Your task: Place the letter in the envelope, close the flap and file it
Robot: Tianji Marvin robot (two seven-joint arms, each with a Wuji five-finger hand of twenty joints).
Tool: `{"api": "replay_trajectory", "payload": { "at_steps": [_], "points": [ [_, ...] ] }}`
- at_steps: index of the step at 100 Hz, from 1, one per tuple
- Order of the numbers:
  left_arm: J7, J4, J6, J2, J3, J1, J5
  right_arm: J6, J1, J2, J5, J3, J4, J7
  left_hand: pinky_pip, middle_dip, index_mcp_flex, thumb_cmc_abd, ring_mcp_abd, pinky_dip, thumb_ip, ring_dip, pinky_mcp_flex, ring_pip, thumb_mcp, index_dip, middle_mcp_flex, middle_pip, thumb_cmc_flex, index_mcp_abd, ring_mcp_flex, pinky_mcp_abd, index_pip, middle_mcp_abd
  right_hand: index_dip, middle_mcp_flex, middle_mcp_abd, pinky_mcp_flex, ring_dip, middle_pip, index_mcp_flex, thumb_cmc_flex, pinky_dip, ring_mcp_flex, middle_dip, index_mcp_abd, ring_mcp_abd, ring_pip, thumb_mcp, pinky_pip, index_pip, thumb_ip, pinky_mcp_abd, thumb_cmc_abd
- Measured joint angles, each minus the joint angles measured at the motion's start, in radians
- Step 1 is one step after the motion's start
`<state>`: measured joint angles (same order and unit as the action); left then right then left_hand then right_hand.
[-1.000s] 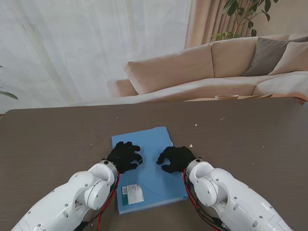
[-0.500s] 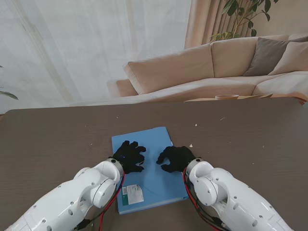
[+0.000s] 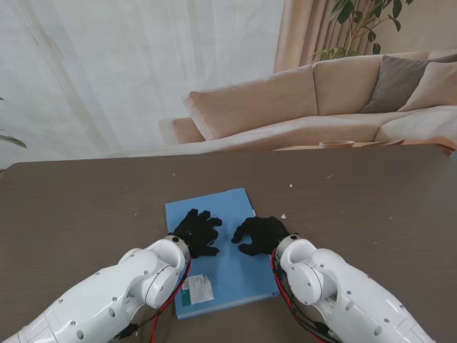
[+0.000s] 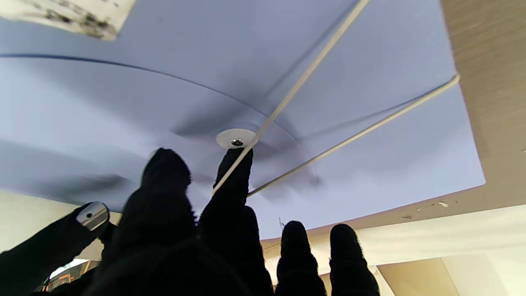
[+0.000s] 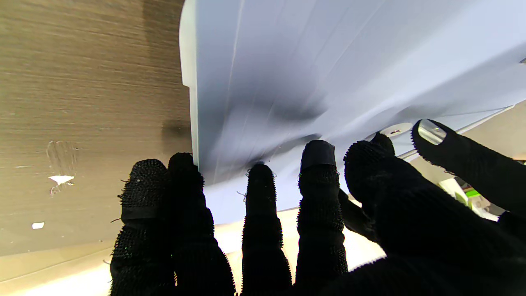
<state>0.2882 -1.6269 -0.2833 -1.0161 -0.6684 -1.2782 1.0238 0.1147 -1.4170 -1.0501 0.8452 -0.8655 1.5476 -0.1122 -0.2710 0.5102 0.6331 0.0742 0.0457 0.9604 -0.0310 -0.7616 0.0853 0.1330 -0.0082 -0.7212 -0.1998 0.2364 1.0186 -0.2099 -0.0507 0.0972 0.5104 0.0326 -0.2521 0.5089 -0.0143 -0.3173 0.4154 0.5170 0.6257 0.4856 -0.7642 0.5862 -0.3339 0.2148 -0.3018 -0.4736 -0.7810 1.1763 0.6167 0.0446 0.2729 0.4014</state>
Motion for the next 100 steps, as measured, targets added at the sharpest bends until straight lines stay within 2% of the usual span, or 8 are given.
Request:
{"api": "replay_trajectory", "payload": {
  "at_steps": [26,41,47,54,67,76,90,100],
  "points": [
    [0.004,0.007,-0.007,-0.006,0.003,0.009,-0.004,-0.002,0.001,-0.001,-0.002,0.0,-0.002,0.002,0.0,0.053,0.032,0.003,0.0,0.0,0.0,-0.002,-0.006,0.004,0.041,0.142,0.0,0.048,0.084,0.003,0.0,0.0,0.016,0.001,0.0,0.0,-0.001,0.0,0.0,0.004,0.0,0.0,0.0,0.0,0.001,0.0,0.0,0.0,0.0,0.0,0.0,0.0,0.0,0.0],
    [0.005,0.002,-0.005,-0.006,-0.008,0.0,0.018,-0.001,0.001,-0.001,-0.001,-0.001,-0.004,0.002,-0.035,0.273,0.036,0.016,0.001,0.027,0.0,-0.161,-0.032,0.157,0.084,0.177,-0.003,0.381,0.084,0.038,-0.004,0.0,-0.024,-0.016,0.0,0.0,-0.001,0.0,0.0,0.0,0.0,0.0,0.0,0.0,0.003,0.0,0.0,0.0,0.0,0.0,0.0,0.0,0.0,0.0],
    [0.005,0.0,-0.006,-0.006,-0.011,-0.003,0.019,-0.001,0.001,-0.001,-0.001,0.0,-0.004,0.002,-0.049,0.47,0.037,0.016,0.002,0.052,0.0,-0.239,-0.036,0.255,0.085,0.188,-0.022,0.491,0.084,0.04,-0.004,0.002,-0.033,-0.04,0.0,0.0,-0.001,0.0,0.0,-0.005,0.0,0.0,0.0,0.0,0.004,0.0,0.0,0.0,0.0,0.0,0.0,0.0,0.0,0.0],
    [0.005,-0.001,-0.007,-0.006,-0.012,-0.005,0.028,-0.001,0.001,-0.001,-0.001,0.0,-0.004,0.002,-0.07,0.669,0.037,0.016,0.002,0.073,0.0,-0.341,-0.036,0.379,0.085,0.198,-0.034,0.558,0.084,0.057,-0.004,0.002,-0.035,-0.066,0.0,0.0,-0.001,0.0,0.0,-0.005,0.0,0.0,0.0,0.0,0.004,0.0,0.0,0.001,0.0,0.0,0.0,0.0,0.0,0.0],
    [0.004,-0.002,-0.012,-0.006,-0.012,-0.006,0.045,-0.001,0.001,-0.001,0.0,0.0,-0.004,0.002,-0.09,0.824,0.039,0.016,0.002,0.091,0.0,-0.46,-0.027,0.533,0.083,0.206,-0.104,0.685,0.084,0.096,-0.004,0.011,-0.037,-0.069,0.0,0.0,-0.001,0.0,0.0,-0.005,0.0,0.0,0.0,0.0,0.004,0.0,0.0,0.001,0.0,0.0,0.0,0.0,0.0,0.0],
    [0.009,-0.005,-0.021,-0.005,-0.012,-0.007,0.049,-0.001,0.001,-0.001,0.0,-0.001,-0.005,0.002,-0.116,0.849,0.039,0.016,0.011,0.092,0.0,-0.496,-0.024,0.622,0.071,0.21,-0.143,0.739,0.084,0.107,-0.004,0.025,-0.049,-0.072,0.0,0.0,-0.001,0.0,0.0,-0.005,0.0,0.0,0.0,0.0,0.004,0.0,0.0,0.001,0.0,0.0,0.0,0.0,0.0,0.0],
    [0.014,-0.009,-0.027,-0.005,-0.011,-0.007,0.056,-0.002,0.001,-0.001,0.0,-0.001,-0.005,0.002,-0.136,0.847,0.039,0.016,0.017,0.092,0.0,-0.487,-0.007,0.632,0.055,0.231,-0.177,0.74,0.084,0.118,-0.004,0.025,-0.057,-0.073,0.0,0.0,-0.001,0.0,0.0,-0.006,0.0,0.0,0.0,0.0,0.003,0.0,0.0,0.001,0.0,0.0,0.0,0.0,0.0,0.0],
    [0.013,-0.008,-0.024,-0.005,-0.011,-0.008,0.062,-0.002,0.001,-0.001,0.0,0.0,-0.006,0.002,-0.137,0.733,0.039,0.016,0.017,0.091,0.0,-0.429,0.001,0.594,0.044,0.246,-0.292,0.582,0.084,0.125,-0.004,0.025,-0.065,-0.068,0.0,0.0,-0.001,0.0,0.0,-0.007,0.0,0.0,0.0,0.0,0.003,0.0,0.0,0.001,0.0,0.0,0.0,0.0,0.0,0.0]
  ]
}}
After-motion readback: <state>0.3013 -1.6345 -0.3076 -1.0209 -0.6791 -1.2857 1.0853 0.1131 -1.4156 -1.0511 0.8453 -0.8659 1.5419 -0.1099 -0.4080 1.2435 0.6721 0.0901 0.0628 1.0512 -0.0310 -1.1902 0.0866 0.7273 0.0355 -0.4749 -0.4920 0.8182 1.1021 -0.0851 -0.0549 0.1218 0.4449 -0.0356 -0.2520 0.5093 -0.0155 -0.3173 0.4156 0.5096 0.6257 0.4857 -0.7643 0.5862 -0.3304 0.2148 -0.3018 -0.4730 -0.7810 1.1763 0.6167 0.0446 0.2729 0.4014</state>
